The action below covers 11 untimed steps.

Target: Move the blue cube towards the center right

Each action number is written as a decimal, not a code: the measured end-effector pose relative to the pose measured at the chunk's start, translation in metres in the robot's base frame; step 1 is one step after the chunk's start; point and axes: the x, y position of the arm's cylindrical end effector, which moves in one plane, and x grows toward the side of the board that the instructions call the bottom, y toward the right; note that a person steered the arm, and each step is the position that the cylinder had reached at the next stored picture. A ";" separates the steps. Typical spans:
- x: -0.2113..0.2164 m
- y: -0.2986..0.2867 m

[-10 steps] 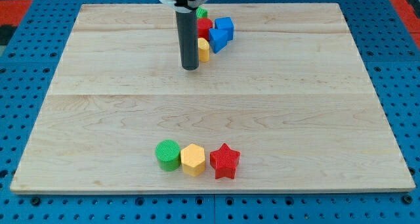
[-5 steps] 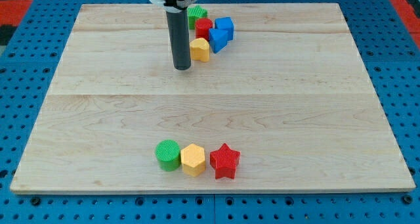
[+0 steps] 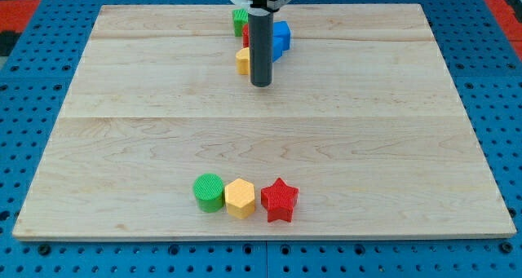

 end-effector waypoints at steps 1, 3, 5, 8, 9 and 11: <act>0.001 0.001; 0.000 0.078; -0.100 0.129; -0.152 0.045; -0.140 0.051; -0.134 0.015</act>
